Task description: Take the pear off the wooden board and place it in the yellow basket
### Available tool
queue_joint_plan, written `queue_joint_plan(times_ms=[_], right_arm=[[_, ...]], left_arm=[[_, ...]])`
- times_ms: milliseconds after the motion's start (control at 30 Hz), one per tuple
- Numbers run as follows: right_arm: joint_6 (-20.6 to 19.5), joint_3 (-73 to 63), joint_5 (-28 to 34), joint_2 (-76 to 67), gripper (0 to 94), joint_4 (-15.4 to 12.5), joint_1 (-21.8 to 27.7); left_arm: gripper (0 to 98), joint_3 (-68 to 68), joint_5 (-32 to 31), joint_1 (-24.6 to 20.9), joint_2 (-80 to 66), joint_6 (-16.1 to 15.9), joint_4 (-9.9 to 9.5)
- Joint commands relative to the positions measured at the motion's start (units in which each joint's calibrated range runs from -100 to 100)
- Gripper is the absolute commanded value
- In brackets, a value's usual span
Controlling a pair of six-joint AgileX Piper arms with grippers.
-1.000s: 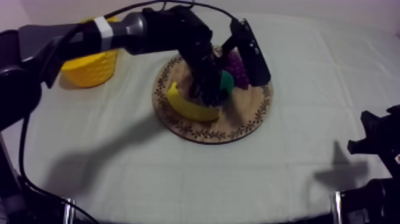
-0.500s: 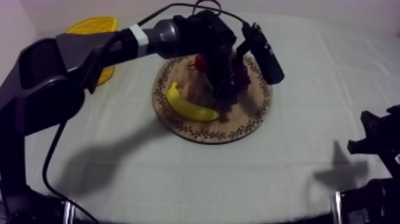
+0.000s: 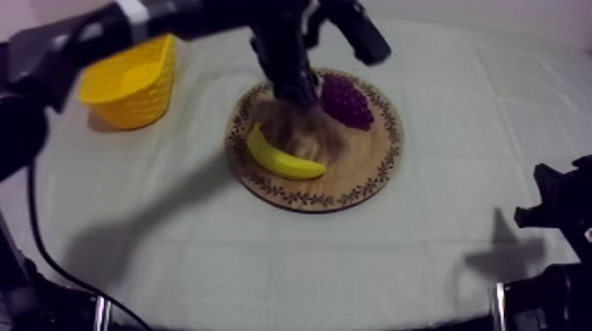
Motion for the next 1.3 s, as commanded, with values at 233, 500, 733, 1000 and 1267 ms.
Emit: queue_joint_plan(times_ms=[233, 500, 733, 1000, 1267], right_arm=[[0.0, 0.0, 0.0, 0.0, 0.3, 0.0, 0.0], [0.0, 0.0, 0.0, 0.0, 0.3, 0.0, 0.0], [0.0, 0.0, 0.0, 0.0, 0.3, 0.0, 0.0], [0.0, 0.0, 0.0, 0.0, 0.3, 0.0, 0.0], [0.0, 0.0, 0.0, 0.0, 0.3, 0.0, 0.0]], left_arm=[[54.9, 4.1, 2.2, -10.9, -20.0, -2.4, -3.96], [55.2, 10.9, -3.3, -21.0, -21.9, -4.0, -4.48], [55.3, 16.3, -8.1, -25.4, -17.1, -2.9, -4.01], [55.9, 23.1, -16.2, -27.4, -10.8, -2.1, -1.59], [60.5, 25.2, -22.0, -27.6, -6.8, -2.4, 0.8]])
